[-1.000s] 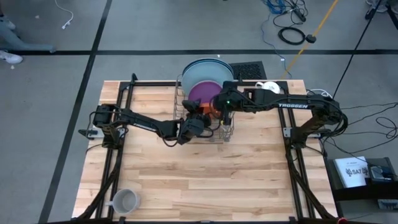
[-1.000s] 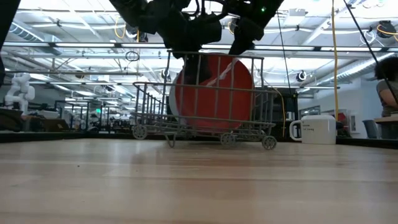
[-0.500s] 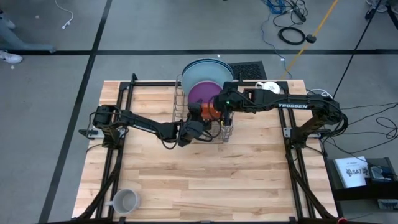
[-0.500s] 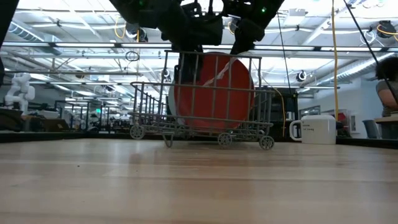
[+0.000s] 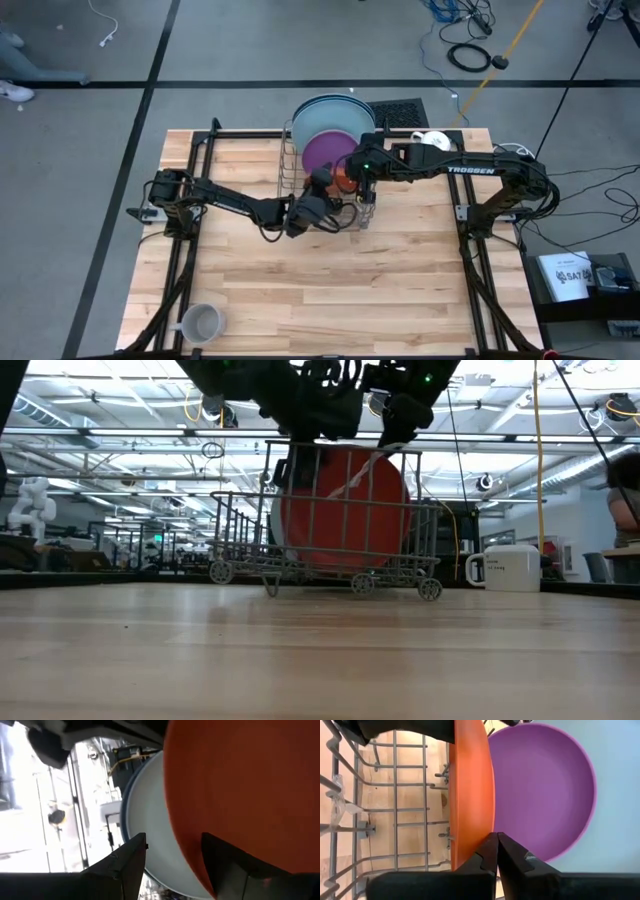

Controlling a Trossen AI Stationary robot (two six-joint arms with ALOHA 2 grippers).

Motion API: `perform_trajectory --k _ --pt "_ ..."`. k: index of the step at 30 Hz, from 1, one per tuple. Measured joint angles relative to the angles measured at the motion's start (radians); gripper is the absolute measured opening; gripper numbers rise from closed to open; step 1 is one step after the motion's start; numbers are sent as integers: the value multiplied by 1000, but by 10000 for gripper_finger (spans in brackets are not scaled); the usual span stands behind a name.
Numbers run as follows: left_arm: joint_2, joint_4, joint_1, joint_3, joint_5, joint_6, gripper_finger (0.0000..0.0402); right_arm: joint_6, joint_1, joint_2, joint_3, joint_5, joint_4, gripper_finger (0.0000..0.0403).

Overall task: Sort dishes
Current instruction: Put the orange plate into the dish rack

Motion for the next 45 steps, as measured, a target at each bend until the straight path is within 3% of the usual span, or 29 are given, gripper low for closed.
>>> perform_trajectory --k 11,14,26,32,38,45 --pt "-5 356 -7 0 21 139 191 8 1 -1 0 -7 -20 0" --pt "-16 363 -8 1 30 125 191 8 3 0 -1 -31 -24 0" --pt "-25 283 -8 1 -5 -179 191 8 2 0 0 -23 -19 0" --pt "-47 358 -18 1 -16 -172 191 10 2 -4 0 -23 12 1" --pt "-102 361 -22 1 -17 -182 191 -8 2 -5 0 -84 13 39" --pt "-182 362 -24 0 -22 -182 191 -217 12 -5 0 -98 3 118"
